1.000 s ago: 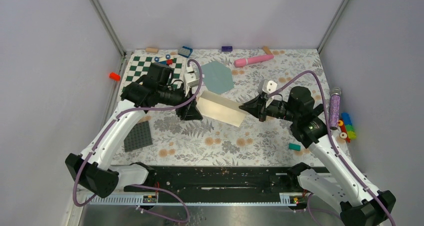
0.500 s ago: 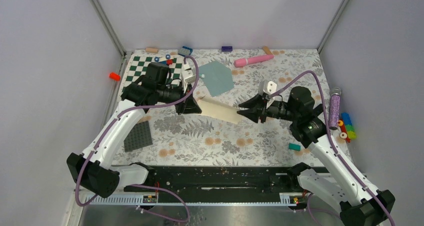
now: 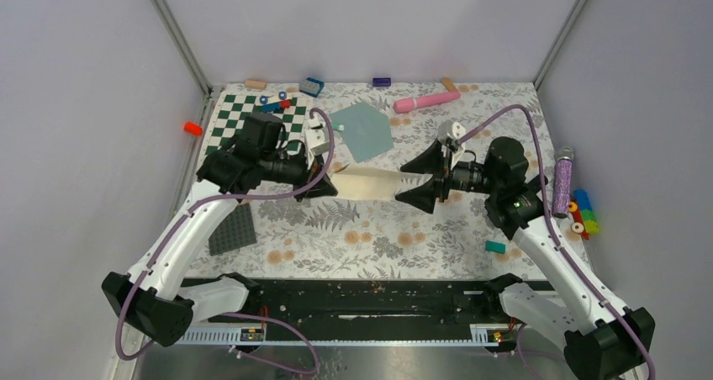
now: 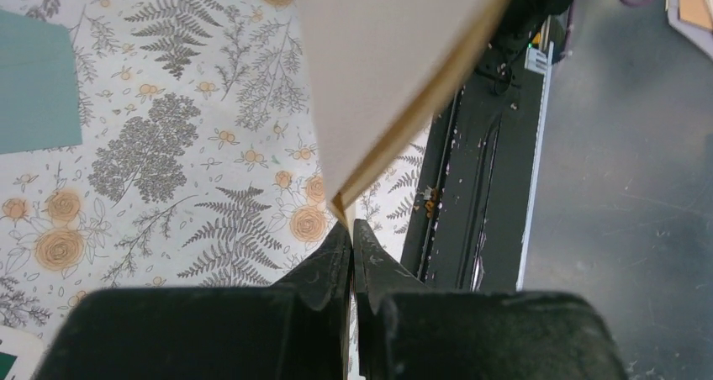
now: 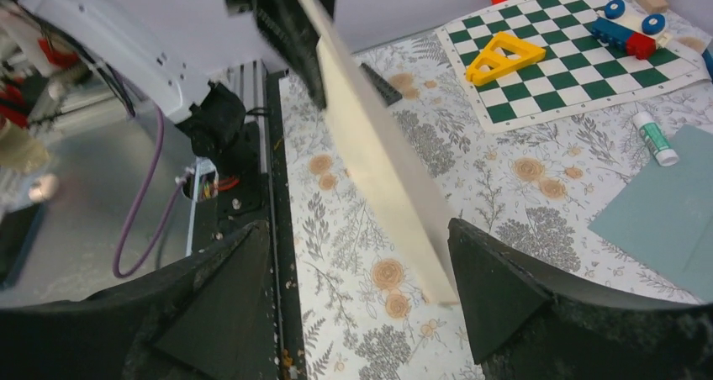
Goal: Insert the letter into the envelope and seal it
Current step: Fold the letter.
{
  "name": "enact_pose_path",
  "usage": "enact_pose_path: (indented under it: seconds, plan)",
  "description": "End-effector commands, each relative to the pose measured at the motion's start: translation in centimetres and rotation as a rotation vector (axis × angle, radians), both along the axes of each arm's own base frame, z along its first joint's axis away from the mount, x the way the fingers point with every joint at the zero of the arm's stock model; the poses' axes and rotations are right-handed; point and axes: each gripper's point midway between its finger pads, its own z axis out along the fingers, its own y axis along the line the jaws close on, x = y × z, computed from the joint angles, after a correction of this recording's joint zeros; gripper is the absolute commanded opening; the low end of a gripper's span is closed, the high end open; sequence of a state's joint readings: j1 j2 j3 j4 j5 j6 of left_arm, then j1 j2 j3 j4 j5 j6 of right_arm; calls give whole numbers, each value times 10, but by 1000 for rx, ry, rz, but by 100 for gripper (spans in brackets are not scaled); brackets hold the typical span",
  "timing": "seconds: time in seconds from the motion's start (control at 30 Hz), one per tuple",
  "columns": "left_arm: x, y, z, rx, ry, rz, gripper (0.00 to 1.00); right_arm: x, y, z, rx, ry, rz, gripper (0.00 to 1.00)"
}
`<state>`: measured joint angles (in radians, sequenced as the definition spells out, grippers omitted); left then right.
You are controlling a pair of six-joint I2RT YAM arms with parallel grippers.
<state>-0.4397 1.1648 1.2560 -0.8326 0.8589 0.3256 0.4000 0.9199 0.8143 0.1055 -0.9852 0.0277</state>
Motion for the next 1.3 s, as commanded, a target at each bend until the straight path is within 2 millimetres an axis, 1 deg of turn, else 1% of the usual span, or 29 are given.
enact_pose_path:
  seconds: [0.0, 0.13, 0.27, 0.3, 0.33, 0.37, 0.43, 0.53, 0.6, 0.67, 0.77, 0.9, 0.97, 1.03, 1.1, 1.2, 1.27]
  plan:
    - [-10, -2, -11, 58, -76, -48, 0, 14, 1, 41, 118, 48, -34, 86]
    - [-15, -4, -14, 69, -76, -70, 0, 21, 5, 43, 144, 111, -14, 84]
    - [-16, -3, -13, 70, -81, -70, 0, 22, 4, 46, 186, 166, 14, 83]
    - [-17, -3, -13, 69, -82, -73, 0, 24, 3, 45, 188, 179, 8, 82]
    - [-16, -3, -13, 69, -87, -73, 0, 27, 2, 43, 188, 187, 1, 78]
    - [-16, -3, -13, 70, -87, -72, 0, 31, 3, 41, 185, 199, -7, 75]
    - [-14, -4, -10, 64, -87, -62, 0, 34, 5, 31, 166, 225, 3, 74]
    - [-11, -6, -5, 45, -68, -42, 0, 23, 8, 16, 139, 212, 105, 73]
    - [-11, -8, -2, 26, -45, -46, 0, 22, 6, 3, 114, 179, 104, 73]
    - [-10, -8, -1, 18, -32, -46, 0, 21, 4, -6, 81, 152, 97, 70]
    - [-7, -6, 2, 18, -43, -35, 0, 16, 4, -4, 80, 183, 132, 64]
    - [-7, -5, 2, 20, -57, -28, 0, 20, 7, 8, 117, 284, 137, 64]
    - [-7, -3, 2, 20, -68, -22, 0, 24, 8, 10, 131, 343, 144, 63]
    - [-8, -2, 3, 19, -85, -18, 0, 30, 10, 8, 137, 400, 142, 59]
    - [-9, 0, 6, 16, -103, -13, 0, 37, 12, 1, 134, 425, 138, 52]
    - [-9, 1, 9, 13, -119, -11, 0, 43, 13, -9, 126, 435, 125, 50]
    - [-9, 1, 9, 12, -120, -13, 0, 43, 13, -9, 127, 432, 123, 50]
